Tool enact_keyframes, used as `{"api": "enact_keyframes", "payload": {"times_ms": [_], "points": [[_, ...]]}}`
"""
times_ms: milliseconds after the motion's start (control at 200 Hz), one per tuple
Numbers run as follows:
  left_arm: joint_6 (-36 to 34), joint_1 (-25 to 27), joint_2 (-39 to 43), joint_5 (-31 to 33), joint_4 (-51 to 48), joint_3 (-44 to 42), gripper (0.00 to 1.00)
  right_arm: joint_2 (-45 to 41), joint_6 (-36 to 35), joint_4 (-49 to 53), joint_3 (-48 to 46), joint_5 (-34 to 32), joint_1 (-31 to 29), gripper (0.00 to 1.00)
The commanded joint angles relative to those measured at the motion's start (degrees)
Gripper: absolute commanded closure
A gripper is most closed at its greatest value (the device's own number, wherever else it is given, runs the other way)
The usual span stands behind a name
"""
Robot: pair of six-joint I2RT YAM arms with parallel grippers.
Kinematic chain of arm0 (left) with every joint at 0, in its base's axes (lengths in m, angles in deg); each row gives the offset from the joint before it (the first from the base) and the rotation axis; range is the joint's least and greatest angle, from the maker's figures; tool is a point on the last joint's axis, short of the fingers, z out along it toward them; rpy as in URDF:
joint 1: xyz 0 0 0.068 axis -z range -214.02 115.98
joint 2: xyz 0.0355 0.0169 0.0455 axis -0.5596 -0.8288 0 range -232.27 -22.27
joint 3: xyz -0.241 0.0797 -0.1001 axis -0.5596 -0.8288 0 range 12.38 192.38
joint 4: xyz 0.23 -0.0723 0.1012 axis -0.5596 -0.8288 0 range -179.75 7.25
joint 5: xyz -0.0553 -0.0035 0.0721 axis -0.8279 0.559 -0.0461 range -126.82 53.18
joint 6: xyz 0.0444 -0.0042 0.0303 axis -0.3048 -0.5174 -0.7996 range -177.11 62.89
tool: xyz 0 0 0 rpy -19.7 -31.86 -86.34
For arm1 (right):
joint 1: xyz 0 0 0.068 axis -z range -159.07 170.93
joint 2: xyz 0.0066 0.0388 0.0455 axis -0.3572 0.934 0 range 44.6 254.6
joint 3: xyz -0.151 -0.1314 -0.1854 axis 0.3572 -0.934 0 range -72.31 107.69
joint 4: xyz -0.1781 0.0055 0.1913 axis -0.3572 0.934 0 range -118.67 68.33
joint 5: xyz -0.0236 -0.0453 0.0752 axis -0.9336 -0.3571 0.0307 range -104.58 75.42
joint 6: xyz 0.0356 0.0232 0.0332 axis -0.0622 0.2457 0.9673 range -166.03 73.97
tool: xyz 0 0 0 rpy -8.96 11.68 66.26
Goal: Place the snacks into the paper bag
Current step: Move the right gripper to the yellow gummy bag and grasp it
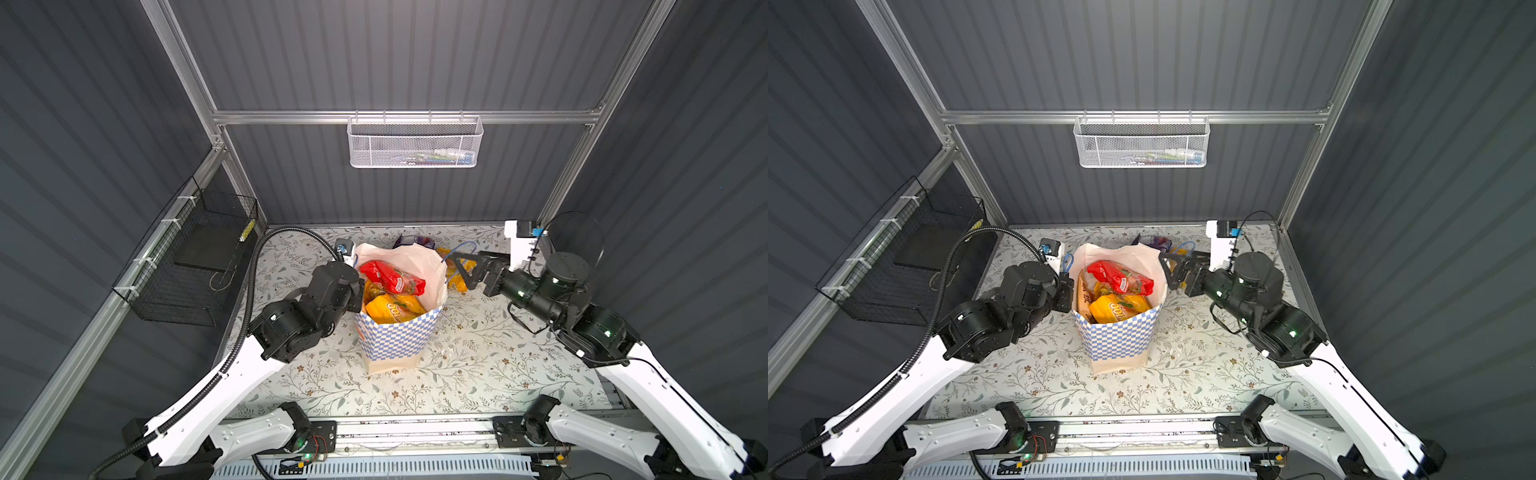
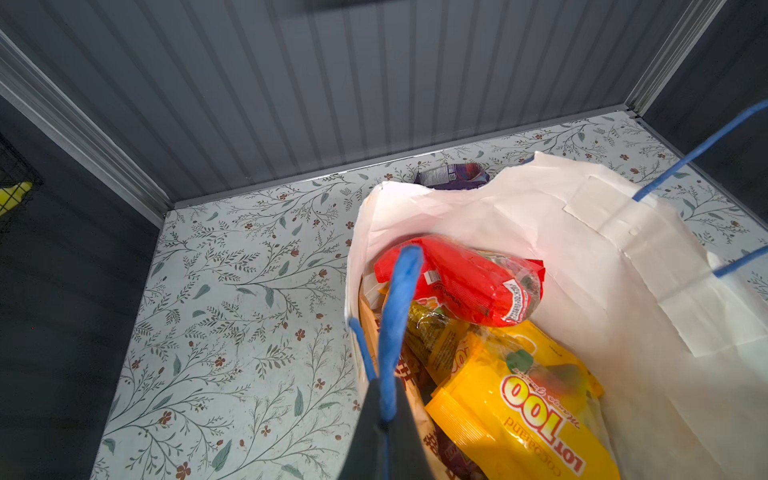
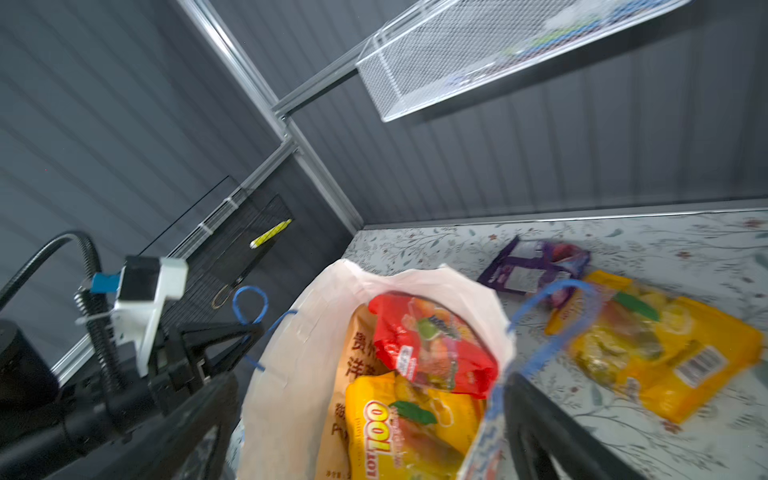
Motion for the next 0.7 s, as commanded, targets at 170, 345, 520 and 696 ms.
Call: {"api": "enact_keyframes", "payload": {"times_ms": [170,345,520,696], "points": [[-3.3,-0.1,4.8,2.8,8.0,-5.7,1.00,-0.7,7.2,-3.7,-13.0,0.2,20.8,0.01],[-4.0,-0.2,5.5,0.4,10.1,-7.5,1.00,10.6,13.8,-16.1,-21.0,12.6,29.8,0.01],[-4.8,-0.1,9.1,0.9,12.1,-9.4,1.00,26.3,14.3,-20.3,-18.8,14.8,31.8,0.01],[-4.9,-0.2,9.3,1.3,12.2,-9.5,1.00,38.6,15.8,-21.1,-14.3,17.0,33.3,0.01]]}}
